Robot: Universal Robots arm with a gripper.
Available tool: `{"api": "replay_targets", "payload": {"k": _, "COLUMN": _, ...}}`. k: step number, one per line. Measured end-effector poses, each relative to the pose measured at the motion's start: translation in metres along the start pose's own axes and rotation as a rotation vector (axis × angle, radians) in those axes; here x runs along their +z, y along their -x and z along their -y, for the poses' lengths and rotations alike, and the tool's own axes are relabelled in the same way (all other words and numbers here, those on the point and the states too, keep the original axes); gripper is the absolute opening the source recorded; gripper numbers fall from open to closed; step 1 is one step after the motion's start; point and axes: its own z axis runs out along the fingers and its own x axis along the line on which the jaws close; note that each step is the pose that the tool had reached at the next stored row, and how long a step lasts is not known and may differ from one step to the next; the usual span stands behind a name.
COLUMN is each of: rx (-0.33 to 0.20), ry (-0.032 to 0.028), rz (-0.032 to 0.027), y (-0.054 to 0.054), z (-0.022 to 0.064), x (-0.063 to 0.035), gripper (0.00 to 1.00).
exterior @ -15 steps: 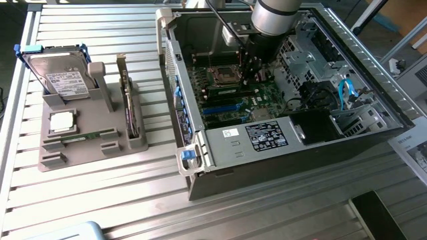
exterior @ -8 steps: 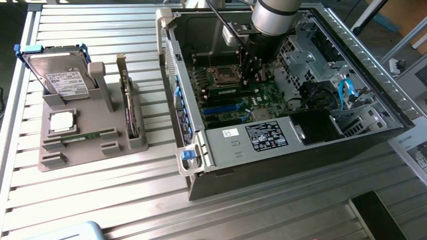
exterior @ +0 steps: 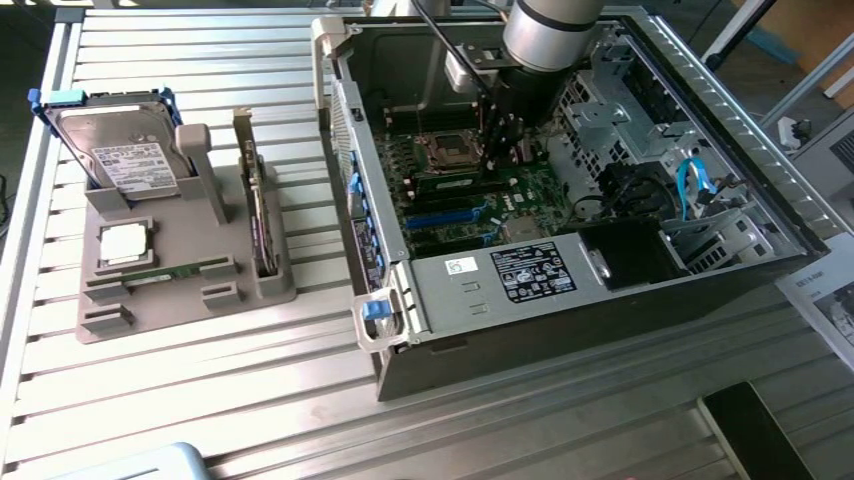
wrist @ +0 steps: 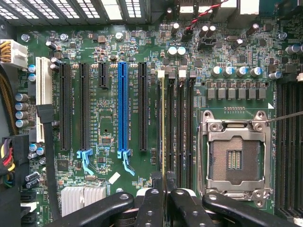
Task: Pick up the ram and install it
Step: 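Insert the ram into the slot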
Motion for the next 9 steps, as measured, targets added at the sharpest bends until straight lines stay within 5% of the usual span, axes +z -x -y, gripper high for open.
{"api": "replay_targets", "payload": {"k": 9, "rx": 0.0, "ry": -0.0009, "rz": 0.0001, "y": 0.0, "z": -0.001, "x": 0.0003, "gripper": 0.12}}
